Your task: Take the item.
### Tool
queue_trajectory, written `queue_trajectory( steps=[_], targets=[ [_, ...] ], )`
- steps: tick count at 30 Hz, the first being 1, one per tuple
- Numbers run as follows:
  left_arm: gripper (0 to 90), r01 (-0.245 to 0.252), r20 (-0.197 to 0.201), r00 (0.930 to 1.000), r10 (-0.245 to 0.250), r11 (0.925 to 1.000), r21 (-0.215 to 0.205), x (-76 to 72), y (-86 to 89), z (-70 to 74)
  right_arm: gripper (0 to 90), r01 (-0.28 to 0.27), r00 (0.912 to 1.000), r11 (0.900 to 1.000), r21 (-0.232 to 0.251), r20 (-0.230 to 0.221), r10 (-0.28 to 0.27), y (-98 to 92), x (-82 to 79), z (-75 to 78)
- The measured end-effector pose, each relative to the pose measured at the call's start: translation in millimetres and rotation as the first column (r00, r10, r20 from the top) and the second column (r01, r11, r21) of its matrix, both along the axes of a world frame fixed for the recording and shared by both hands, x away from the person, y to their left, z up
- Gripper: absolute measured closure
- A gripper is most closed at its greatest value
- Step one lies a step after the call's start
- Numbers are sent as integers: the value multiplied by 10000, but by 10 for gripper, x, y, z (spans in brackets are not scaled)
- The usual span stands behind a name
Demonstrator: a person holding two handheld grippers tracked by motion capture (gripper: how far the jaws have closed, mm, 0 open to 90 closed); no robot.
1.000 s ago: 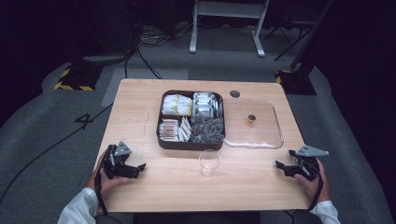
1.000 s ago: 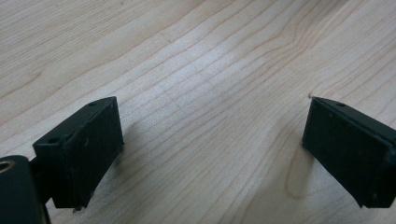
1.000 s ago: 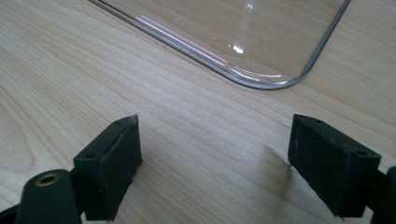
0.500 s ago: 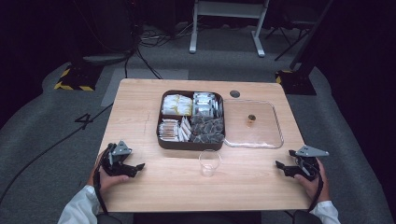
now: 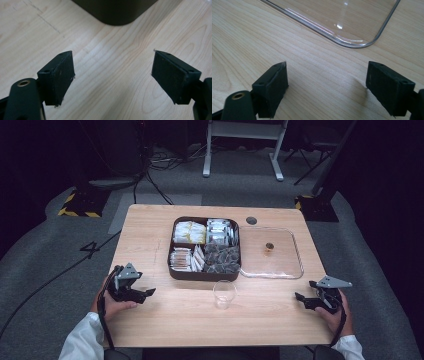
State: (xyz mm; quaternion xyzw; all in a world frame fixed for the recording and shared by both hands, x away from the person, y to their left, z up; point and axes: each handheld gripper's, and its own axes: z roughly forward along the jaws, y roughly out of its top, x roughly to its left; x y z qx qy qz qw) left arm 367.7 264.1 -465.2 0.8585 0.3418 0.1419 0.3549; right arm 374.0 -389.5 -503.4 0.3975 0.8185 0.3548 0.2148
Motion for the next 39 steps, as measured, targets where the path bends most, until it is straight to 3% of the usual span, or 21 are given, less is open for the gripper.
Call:
queue_trajectory(
  steps=[6, 17, 19, 23, 26, 28, 33, 35, 39],
  targets=[
    [218, -24, 428, 9991, 25, 10000, -25, 91, -44, 156, 181, -8, 10000, 10000, -14, 25, 8, 1, -1, 0],
    [221, 178, 628, 9979, -167, 9997, -165, 255, -167, 305, 181, 5, 10000, 10000, -3, 10, -5, 1, 0, 0],
    [221, 97, 838, 9964, -85, 9999, -143, 275, -176, 327, 180, 7, 10000, 10000, -6, 13, -7, 1, -1, 0],
    [221, 113, 747, 9972, -98, 9997, -196, 349, -184, 350, 179, 11, 10000, 10000, -7, 12, -11, 1, -1, 0],
    [221, 148, 979, 9951, -121, 9995, -265, 399, -199, 386, 177, 18, 10000, 10000, -20, 25, -18, 2, -2, 0],
    [222, 240, 887, 9958, -204, 9989, -400, 431, -222, 409, 177, 40, 10000, 10000, -52, 62, -40, 3, -4, 0],
    [229, 409, 1087, 9933, -383, 9989, -218, 520, -301, 498, 177, 55, 9999, 9999, -103, 114, -54, 7, -9, 0],
    [230, 481, 1129, 9927, -426, 9978, -461, 578, -335, 553, 177, 49, 9999, 9999, -107, 122, -47, 7, -10, 0],
    [231, 681, 1269, 9899, -628, 9969, -383, 662, -433, 621, 177, 50, 9999, 9999, -91, 110, -49, 8, -10, 1]
  ],
)
